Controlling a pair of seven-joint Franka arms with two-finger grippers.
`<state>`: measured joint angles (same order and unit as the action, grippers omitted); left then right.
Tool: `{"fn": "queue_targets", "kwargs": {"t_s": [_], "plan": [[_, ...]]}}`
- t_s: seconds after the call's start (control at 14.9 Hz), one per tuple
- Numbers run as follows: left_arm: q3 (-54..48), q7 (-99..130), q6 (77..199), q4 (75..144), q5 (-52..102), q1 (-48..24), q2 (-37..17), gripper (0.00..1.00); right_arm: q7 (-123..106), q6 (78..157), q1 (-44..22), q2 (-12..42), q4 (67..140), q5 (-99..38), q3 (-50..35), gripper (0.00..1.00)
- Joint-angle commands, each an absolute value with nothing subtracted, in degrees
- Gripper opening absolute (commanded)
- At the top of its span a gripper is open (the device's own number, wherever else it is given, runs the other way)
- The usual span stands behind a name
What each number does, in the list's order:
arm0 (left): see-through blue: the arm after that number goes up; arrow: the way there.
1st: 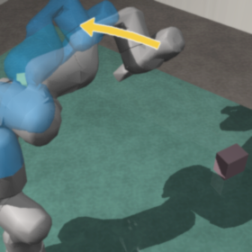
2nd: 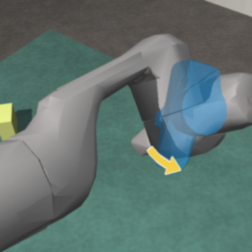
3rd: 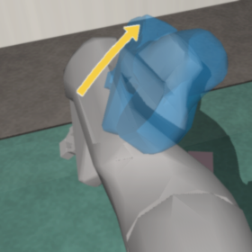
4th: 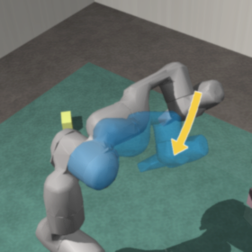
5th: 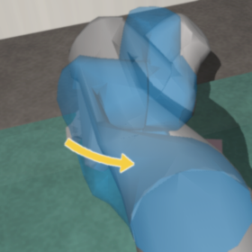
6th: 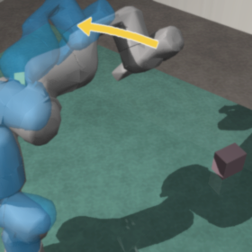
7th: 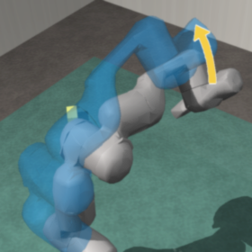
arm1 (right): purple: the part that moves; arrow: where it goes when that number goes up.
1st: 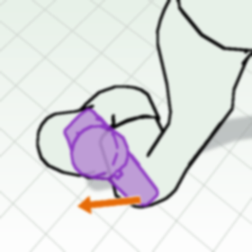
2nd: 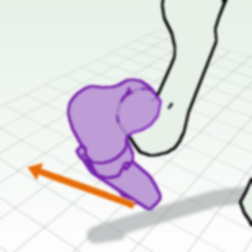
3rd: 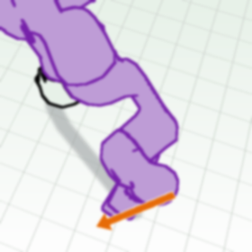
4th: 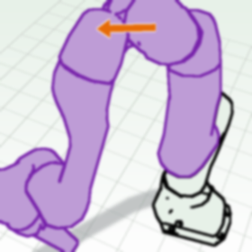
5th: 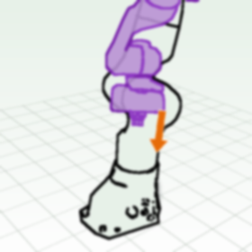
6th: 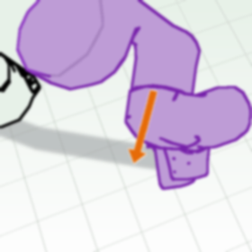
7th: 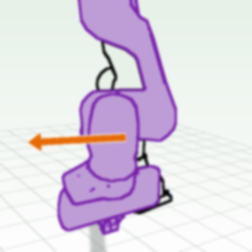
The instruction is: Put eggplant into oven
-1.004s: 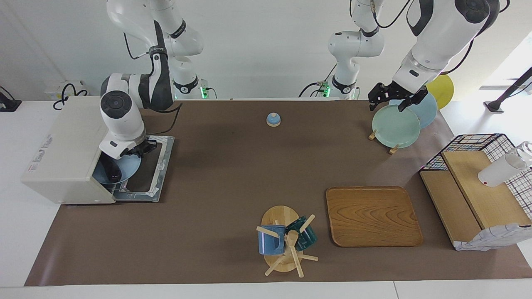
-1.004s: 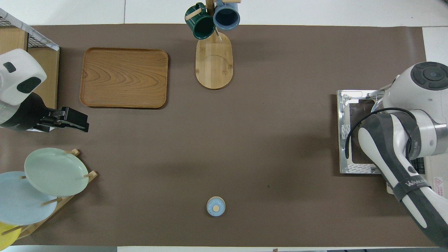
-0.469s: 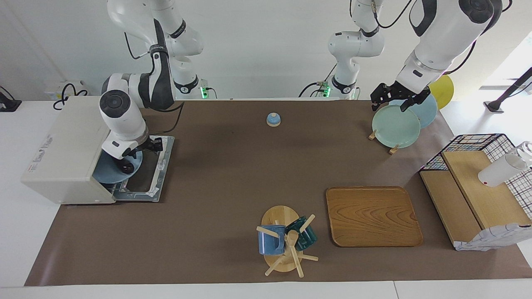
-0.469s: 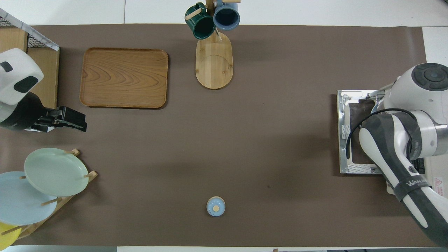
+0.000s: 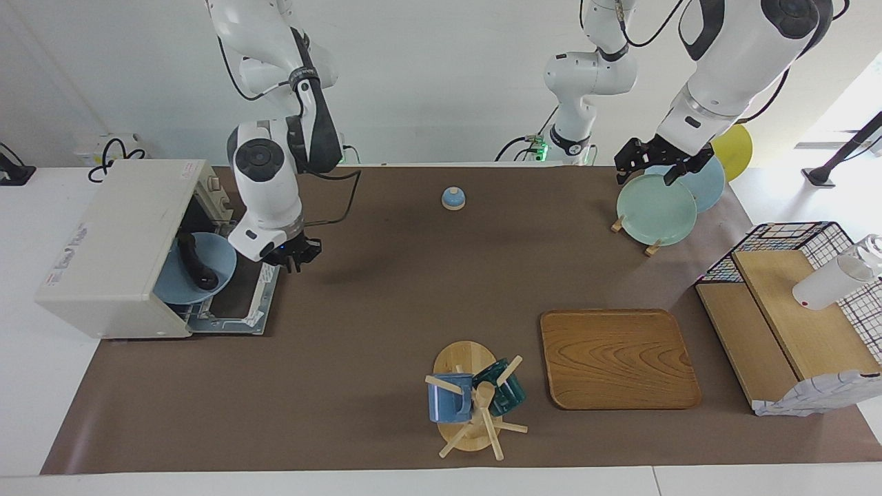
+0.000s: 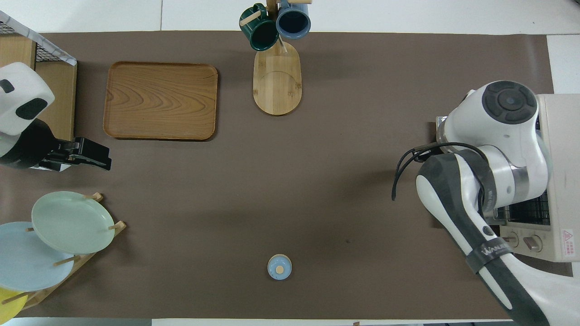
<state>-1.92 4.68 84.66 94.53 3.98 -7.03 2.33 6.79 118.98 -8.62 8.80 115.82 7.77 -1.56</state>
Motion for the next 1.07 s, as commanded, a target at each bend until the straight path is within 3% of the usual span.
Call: {"fn": "queue_targets", "kwargs": {"t_s": [0.0, 1.0], "plan": [[-2.29, 4.83, 83.94, 94.92, 3.08, -6.42, 3.25, 1.0, 7.91, 122.43, -7.65, 11.77, 116.89, 7.12, -1.58, 0.0], [-2.29, 4.83, 83.94, 94.92, 3.08, -6.5, 3.25, 1.0, 7.74, 124.72, -4.31, 11.16, 123.05, 12.92, -1.23, 0.0]]}}
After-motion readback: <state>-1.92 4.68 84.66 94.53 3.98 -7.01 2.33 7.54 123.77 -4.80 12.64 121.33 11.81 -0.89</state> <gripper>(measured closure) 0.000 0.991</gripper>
